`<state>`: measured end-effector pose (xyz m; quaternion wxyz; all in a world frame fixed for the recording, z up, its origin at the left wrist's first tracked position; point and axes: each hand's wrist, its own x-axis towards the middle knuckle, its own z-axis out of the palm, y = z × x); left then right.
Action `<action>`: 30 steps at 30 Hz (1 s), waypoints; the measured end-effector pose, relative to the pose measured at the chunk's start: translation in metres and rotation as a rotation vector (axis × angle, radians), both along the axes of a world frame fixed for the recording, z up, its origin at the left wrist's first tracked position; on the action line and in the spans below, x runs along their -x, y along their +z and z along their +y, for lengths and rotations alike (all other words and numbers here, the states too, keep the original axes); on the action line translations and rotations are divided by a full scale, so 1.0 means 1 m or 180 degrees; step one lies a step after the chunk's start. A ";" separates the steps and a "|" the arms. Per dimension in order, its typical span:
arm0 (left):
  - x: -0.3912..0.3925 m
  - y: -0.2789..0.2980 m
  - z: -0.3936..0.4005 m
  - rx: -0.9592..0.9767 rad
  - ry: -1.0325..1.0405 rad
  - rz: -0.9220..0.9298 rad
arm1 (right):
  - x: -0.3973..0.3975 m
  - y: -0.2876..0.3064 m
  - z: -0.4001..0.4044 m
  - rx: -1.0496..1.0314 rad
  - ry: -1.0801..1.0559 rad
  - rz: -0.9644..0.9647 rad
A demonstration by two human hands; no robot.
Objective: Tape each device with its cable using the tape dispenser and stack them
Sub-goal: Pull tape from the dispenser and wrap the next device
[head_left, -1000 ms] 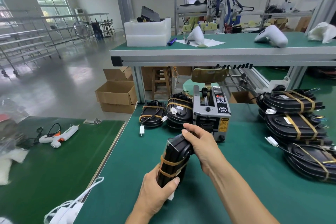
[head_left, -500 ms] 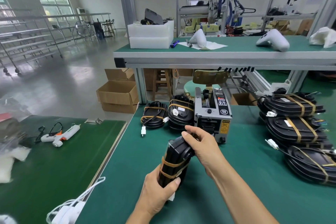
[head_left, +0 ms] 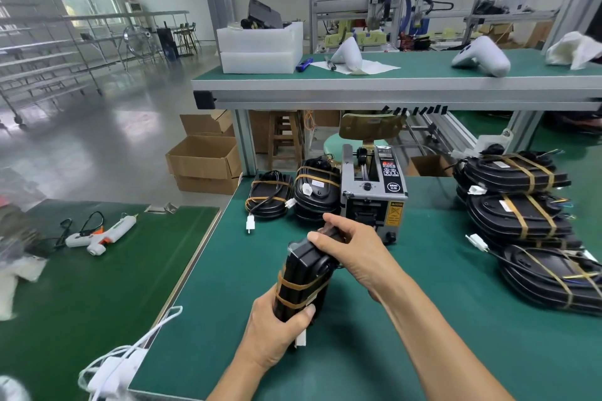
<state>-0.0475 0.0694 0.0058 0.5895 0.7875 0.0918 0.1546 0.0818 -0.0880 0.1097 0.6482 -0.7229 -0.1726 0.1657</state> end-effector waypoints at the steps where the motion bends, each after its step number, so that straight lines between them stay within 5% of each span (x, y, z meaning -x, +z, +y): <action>1: 0.000 0.000 0.000 0.0004 0.0001 -0.0001 | 0.001 0.000 0.000 -0.0023 0.0010 0.0016; 30: -0.006 -0.009 0.002 0.0043 0.0153 -0.0206 | 0.017 -0.018 0.001 -0.0563 -0.0601 0.0733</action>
